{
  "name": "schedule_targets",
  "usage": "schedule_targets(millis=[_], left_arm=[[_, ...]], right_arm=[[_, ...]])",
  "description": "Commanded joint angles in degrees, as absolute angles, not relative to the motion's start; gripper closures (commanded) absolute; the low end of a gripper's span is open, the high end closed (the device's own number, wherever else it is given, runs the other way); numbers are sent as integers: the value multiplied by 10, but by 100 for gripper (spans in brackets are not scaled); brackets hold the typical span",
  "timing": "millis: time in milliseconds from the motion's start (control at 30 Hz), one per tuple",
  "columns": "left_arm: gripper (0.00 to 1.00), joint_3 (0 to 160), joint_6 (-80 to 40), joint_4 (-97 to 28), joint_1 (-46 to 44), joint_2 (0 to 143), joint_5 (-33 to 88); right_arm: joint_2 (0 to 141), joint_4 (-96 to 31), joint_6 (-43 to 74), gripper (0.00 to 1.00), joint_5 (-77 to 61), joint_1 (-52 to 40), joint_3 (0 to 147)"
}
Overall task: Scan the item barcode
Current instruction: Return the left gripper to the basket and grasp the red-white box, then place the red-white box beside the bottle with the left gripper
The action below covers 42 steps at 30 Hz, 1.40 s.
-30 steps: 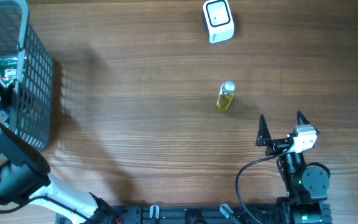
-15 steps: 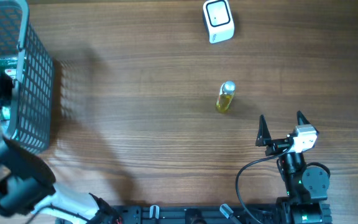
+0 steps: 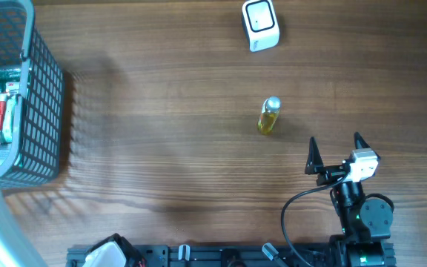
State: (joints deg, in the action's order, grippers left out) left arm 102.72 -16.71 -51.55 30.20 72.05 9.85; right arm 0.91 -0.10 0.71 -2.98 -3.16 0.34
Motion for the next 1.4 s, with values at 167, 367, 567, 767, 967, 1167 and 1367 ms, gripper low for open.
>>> schedule_targets(millis=[167, 367, 567, 767, 967, 1167, 1367], left_arm=[[64, 1025, -248, -668, 47, 772, 52], [65, 960, -335, -659, -123, 851, -42], [65, 887, -376, -571, -243, 929, -57], [67, 861, -454, -514, -336, 1019, -87], [66, 861, -487, -490, -397, 1097, -121], [65, 861, -503, -462, -423, 1143, -136], [32, 861, -515, -458, -423, 1149, -134]], right_arm=[[8, 1, 1, 0, -33, -29, 3], [8, 1, 0, 0, -33, -29, 3], [8, 1, 0, 0, -33, -29, 3], [8, 1, 0, 0, -33, -29, 3], [8, 1, 0, 0, -33, -29, 3], [8, 1, 0, 0, -33, -29, 3], [8, 1, 0, 0, -33, -29, 3]])
